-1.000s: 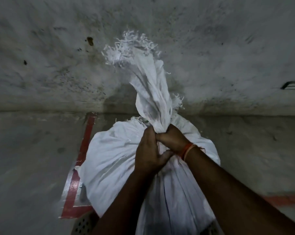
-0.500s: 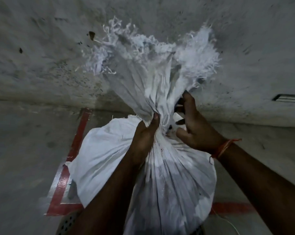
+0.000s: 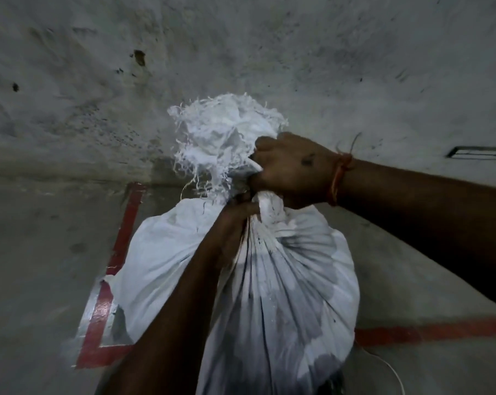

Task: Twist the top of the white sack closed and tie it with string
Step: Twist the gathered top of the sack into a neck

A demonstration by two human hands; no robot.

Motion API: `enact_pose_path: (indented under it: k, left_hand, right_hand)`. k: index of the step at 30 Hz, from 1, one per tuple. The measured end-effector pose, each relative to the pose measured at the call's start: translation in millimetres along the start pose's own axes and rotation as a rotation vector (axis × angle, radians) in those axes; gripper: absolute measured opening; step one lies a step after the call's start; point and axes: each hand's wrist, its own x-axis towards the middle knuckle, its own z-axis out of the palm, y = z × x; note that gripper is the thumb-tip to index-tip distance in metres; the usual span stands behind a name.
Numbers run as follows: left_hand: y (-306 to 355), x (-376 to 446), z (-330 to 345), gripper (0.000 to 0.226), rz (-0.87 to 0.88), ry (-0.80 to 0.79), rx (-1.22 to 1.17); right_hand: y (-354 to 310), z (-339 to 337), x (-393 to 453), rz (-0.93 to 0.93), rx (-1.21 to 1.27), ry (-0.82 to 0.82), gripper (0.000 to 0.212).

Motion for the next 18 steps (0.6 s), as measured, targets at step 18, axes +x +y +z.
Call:
enact_pose_path:
  k: [18]
  left_hand:
    - [4,-2,1,0.059,-0.056,-0.032,-0.448]
  right_hand:
    - [-143,30,-63,1.082,1.577,0.678,0.062]
